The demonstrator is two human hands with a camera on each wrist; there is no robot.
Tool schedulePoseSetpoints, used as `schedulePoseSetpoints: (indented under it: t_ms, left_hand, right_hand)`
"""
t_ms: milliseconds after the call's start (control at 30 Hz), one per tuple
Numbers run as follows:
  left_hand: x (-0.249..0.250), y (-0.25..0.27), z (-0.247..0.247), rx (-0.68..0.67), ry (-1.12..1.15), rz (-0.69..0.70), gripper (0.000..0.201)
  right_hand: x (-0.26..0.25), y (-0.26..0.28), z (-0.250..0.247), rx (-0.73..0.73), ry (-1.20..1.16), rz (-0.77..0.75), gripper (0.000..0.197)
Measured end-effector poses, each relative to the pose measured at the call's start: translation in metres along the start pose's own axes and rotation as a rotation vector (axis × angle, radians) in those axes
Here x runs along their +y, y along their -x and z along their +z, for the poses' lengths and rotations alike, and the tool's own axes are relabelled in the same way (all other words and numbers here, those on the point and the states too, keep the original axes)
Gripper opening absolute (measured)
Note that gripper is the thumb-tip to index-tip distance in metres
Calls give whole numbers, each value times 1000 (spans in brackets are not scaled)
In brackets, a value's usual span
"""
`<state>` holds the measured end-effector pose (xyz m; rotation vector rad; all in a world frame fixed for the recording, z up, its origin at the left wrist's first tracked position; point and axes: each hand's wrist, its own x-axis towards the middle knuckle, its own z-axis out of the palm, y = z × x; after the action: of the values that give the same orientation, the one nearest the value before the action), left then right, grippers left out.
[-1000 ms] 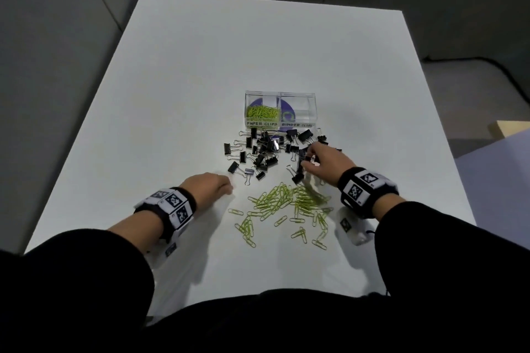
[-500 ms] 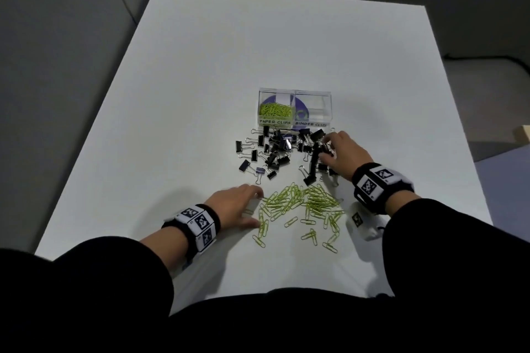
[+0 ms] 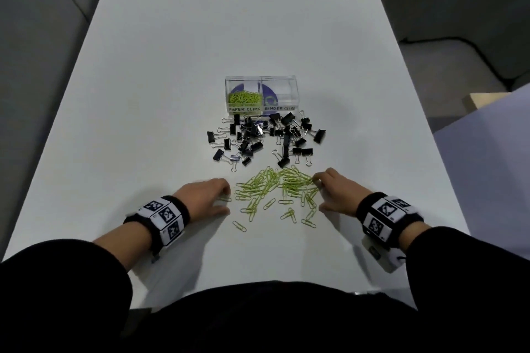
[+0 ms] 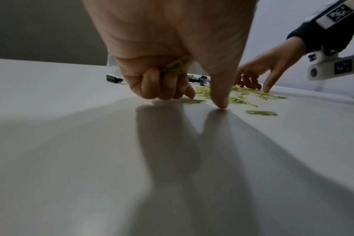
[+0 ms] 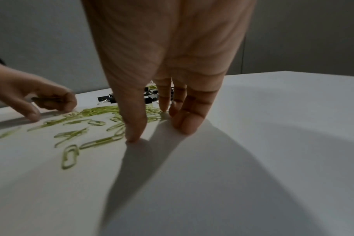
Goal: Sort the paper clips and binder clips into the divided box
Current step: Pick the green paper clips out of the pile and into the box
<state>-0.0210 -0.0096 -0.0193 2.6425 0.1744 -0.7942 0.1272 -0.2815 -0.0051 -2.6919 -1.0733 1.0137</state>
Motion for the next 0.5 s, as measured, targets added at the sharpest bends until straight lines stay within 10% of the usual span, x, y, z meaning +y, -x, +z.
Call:
schedulePoseSetpoints:
  t_ms: [333, 500]
  left_hand:
    - [37, -11, 16, 78, 212, 0, 8]
    - [45, -19, 10, 166, 202, -57, 59]
  right_hand:
    - [-38, -19, 10, 146, -49, -132, 29]
    - [-40, -30, 10, 301, 20, -70, 37]
